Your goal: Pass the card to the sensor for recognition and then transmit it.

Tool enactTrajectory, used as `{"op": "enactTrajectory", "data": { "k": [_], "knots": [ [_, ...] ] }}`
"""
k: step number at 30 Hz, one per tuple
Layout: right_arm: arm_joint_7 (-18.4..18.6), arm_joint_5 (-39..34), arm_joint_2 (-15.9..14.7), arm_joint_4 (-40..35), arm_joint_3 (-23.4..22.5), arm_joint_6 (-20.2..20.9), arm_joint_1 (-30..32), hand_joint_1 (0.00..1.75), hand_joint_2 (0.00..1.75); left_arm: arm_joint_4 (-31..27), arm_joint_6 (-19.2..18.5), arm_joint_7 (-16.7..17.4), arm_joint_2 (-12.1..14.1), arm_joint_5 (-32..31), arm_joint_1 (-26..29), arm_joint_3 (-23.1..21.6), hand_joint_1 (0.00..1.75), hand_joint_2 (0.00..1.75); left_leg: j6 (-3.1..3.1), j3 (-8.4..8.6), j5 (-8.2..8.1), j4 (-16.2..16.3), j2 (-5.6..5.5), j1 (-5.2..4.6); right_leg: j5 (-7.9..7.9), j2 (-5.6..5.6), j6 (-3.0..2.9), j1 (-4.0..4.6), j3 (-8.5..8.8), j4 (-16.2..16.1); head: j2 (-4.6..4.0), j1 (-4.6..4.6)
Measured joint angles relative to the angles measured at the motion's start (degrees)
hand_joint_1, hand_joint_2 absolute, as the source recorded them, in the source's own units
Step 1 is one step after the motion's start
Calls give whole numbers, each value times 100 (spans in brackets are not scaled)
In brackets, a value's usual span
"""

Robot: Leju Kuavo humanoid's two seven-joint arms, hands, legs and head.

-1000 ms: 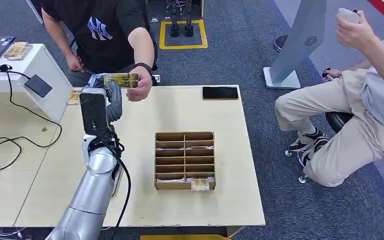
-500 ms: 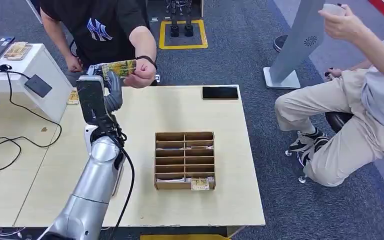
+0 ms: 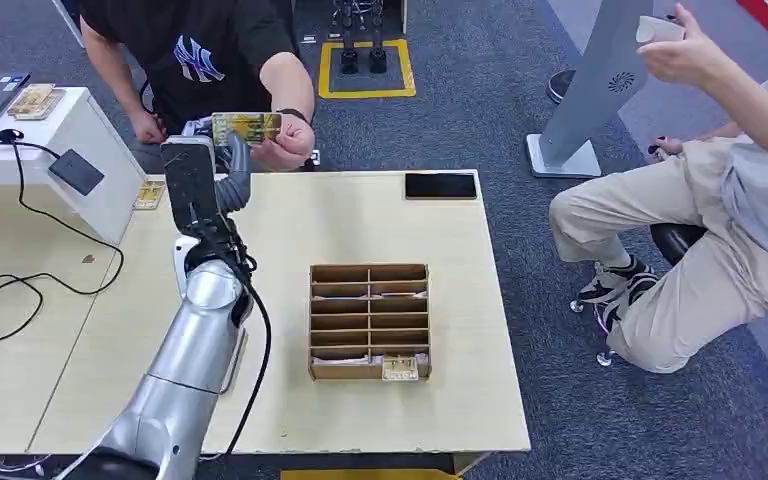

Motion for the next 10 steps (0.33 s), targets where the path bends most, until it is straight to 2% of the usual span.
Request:
{"op": "enactTrajectory", "data": {
  "k": [1,4,10],
  "knots": [
    [20,4,2,0,0,0,0,0,175,66,15,57,2,-42,-46,0,0,0,0,1,0,0,0,0,0,0,0,0,0,0,0,-2],
    [7,4,4,2,-2,0,1,0,175,291,33,164,0,-46,-181,0,0,0,0,1,1,0,0,0,1,0,0,0,0,0,0,-2],
    [-37,4,35,9,-2,0,0,0,175,594,118,164,0,192,-296,0,0,0,0,0,1,0,0,0,2,0,0,0,0,0,0,2]
  ]
}}
